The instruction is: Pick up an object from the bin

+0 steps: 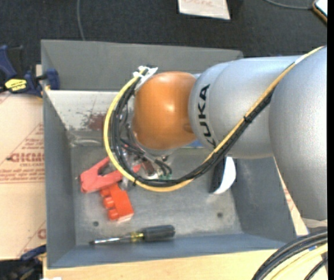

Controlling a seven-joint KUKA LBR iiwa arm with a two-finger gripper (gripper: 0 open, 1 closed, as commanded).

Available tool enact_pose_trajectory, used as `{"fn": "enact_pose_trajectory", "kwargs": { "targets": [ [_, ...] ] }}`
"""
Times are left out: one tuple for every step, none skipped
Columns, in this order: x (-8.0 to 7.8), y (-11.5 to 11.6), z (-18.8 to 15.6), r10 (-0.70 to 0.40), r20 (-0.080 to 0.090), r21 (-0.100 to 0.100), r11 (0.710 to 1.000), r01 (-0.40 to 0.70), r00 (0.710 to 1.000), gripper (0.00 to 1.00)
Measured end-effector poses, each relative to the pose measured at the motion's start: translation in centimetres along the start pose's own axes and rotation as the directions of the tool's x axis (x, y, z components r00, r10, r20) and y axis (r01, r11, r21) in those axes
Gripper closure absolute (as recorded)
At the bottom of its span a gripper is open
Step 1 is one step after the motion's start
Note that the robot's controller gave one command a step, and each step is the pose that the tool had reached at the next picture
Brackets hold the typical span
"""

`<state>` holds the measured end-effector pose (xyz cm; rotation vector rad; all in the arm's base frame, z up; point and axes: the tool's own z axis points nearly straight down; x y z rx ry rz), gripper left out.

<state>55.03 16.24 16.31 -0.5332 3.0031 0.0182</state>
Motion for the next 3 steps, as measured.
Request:
{"fn": "enact_pose_trajectory", "kwargs": {
  "targets": [
    [0.0, 0.0, 0.0, 0.0, 0.0, 0.0, 1.0, 0.0, 1.0, 1.0],
    [1.2, 0.8, -11.6, 0.028, -0.004, 0.0, 1.0, -0.028, 1.0, 1.0],
    [2.7, -0.7, -13.7, 0.036, -0.009, 0.0, 0.999, -0.036, 0.999, 1.0]
  ]
}}
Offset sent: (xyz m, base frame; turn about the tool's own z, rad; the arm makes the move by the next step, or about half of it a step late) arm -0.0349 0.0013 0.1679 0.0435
